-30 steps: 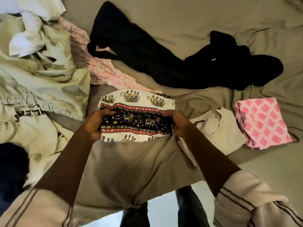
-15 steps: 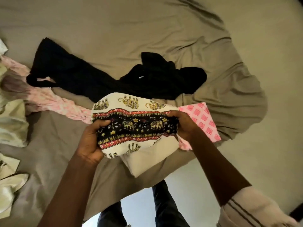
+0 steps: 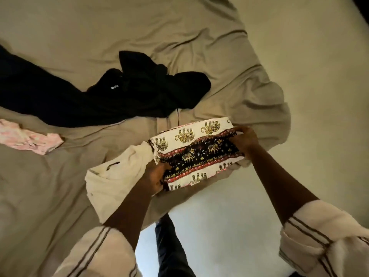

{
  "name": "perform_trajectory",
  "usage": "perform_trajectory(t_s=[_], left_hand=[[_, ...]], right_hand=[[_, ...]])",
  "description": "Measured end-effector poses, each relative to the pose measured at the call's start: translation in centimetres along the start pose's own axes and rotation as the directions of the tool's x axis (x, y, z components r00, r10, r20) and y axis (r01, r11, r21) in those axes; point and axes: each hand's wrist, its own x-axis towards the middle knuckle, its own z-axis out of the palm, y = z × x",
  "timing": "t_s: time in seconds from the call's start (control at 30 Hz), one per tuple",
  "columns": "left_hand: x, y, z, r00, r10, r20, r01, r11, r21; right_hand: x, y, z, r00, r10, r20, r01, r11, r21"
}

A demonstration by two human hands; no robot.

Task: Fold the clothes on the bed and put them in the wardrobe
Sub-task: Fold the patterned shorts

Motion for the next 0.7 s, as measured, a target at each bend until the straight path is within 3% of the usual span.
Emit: perform_trajectory(t_s=[0.13, 0.23, 0.37, 0.47, 0.53, 0.6, 0.7], left_hand=[[2.6, -2.6, -0.1, 0.966, 0.193, -0.170, -0.160, 0.969, 0.190], [1.3, -2.8, -0.7, 0.900, 0.393, -0.186, -0.262, 0.831, 0.491], [0.0, -2.6, -3.0, 0.807, 0.578, -0.125, -0.370, 0.658, 0.655], [-1.8, -2.4, -7.6, 0.752, 0.640, -0.154, -0.428, 0.653, 0.625], [-2.6, -2.7, -10.6, 0.692, 0.701, -0.173, -0.451, 0.606, 0.655], [-3.5, -2.9, -15.2, 0.627, 0.738, -0.249, -0.417, 0.588, 0.693], [-4.7, -2.7, -23.3, 0.558, 0.727, -0.400, -0.339, 0.640, 0.690]], right_hand=[[0.8, 2.8, 0.4, 0.996, -0.048, -0.073, 0.041, 0.995, -0.095], [0.1, 2.8, 1.0, 0.986, -0.101, -0.133, 0.052, 0.943, -0.329], [-3.3, 1.1, 3.6, 0.949, -0.278, -0.151, 0.205, 0.904, -0.376], [-7.1, -1.0, 7.7, 0.905, -0.424, -0.038, 0.381, 0.847, -0.371], [-9.1, -2.1, 10.2, 0.900, -0.431, 0.061, 0.425, 0.840, -0.338], [-11.4, -3.4, 14.1, 0.886, -0.426, 0.181, 0.462, 0.838, -0.291], [-15.0, -5.9, 20.7, 0.798, -0.474, 0.372, 0.575, 0.784, -0.235]])
